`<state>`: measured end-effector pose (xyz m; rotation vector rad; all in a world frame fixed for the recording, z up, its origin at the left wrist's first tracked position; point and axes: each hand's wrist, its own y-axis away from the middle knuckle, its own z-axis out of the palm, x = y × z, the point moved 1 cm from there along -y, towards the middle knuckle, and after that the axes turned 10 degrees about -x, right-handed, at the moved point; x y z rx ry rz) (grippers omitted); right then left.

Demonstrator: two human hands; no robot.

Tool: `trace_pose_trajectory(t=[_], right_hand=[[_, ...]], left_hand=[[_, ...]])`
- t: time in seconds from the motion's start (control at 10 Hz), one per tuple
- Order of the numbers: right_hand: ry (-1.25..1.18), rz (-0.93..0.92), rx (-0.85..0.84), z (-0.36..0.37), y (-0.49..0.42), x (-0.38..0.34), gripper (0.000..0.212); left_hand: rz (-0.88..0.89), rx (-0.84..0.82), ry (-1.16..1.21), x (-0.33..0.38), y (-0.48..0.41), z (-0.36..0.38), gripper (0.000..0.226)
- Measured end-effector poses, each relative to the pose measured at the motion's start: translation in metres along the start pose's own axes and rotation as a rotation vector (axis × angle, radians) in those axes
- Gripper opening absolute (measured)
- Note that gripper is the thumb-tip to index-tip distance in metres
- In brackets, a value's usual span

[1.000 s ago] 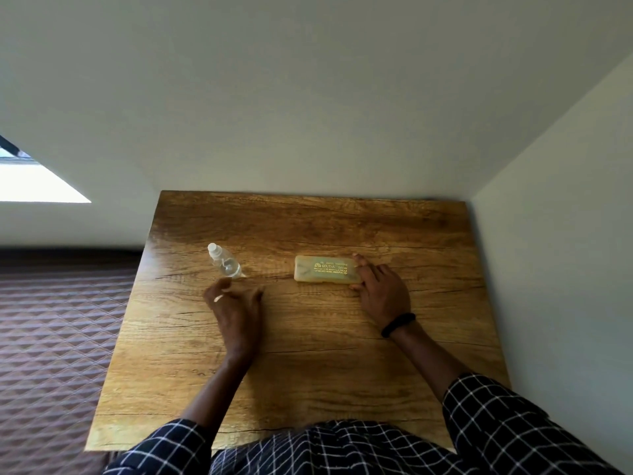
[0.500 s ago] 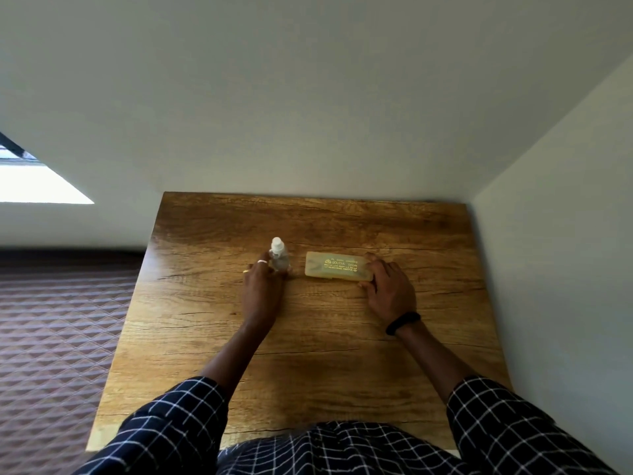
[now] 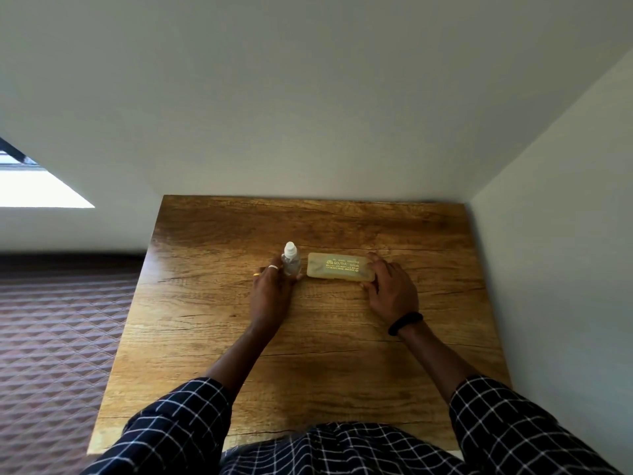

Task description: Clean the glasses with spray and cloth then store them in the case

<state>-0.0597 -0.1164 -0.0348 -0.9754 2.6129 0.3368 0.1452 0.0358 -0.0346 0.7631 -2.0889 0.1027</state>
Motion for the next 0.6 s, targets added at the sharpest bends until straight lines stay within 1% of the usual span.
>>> trace_pose_trajectory(t=[0.2,0.3,0.4,0.5,0.6], right_hand=[[-0.007,-0.008,0.008,-0.002,0.002,-0.002,0.061],[-0.014,-0.028,0.011,-0.004,0.004,-0.004,0.053],[-0.011,-0.010,0.007,-0.002,0.004,-0.003,0.056],[-0.010,0.015,-0.006,-0.003,0.008,-0.006,0.068],[-0.034,-0.018,0.005,-0.002,0.007,-0.007,0.073]], left_hand=[[0.005,-0.007,-0.036,-0.007,0.005,0.000,0.049],[0.053,-0.004,-0.011,-0.004,0.008,-0.002,0.047],[0.053,0.012,-0.028,-0.013,0.007,-0.002,0.053],[0.056,0.042,-0.063,-0.019,0.016,-0.003,0.050],[0.003,0.147,-0.024,-0.032,0.021,-0.009,0.045]])
